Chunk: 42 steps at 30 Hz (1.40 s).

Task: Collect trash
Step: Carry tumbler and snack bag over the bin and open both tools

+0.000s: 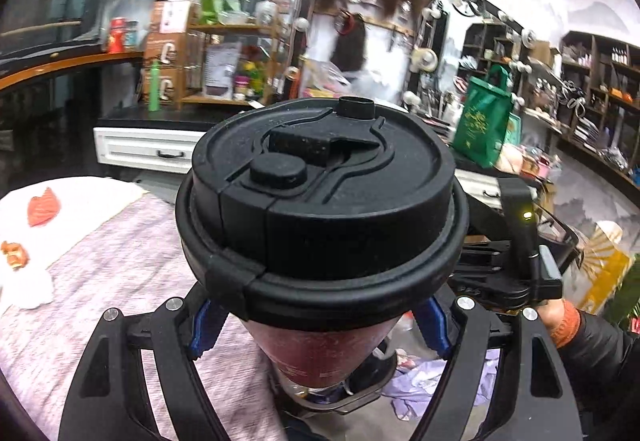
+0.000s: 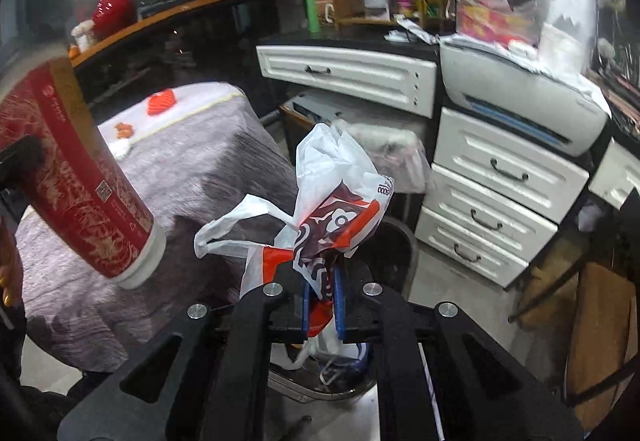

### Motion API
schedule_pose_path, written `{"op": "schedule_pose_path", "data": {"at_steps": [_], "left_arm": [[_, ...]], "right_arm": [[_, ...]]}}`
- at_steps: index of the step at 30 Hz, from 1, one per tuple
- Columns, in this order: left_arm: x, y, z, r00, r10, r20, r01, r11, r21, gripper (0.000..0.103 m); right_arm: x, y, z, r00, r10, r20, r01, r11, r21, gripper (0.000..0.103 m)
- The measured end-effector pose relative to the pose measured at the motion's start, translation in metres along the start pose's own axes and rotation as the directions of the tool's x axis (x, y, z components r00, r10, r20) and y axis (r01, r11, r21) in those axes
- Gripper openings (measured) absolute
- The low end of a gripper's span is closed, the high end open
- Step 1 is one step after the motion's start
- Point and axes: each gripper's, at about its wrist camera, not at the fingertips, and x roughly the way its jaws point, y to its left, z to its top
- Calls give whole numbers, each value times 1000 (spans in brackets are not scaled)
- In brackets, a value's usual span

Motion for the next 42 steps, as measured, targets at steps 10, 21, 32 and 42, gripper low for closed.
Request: {"op": "schedule_pose_path", "data": {"at_steps": [10,21,32,42], "left_arm": [[52,-14,-25,995,-43,-90,38,998,-48,77],[90,-17,-50,984,-32,-175,21,998,-66,77],[134,-28,-73,962,-18,-271,9,999,-36,77],[180,-31,-98,925,13,-381,-24,999,-26,77]], "right_arm": [[84,-21,-48,982,-35,-185,50,996,77,86],[50,-57,-56,990,-77,-116,98,977,189,86],[-8,-68,-38,992,-125,12,120,970,212,88],[-18,-67,-33,992,-119,46,107,970,218,89]]}}
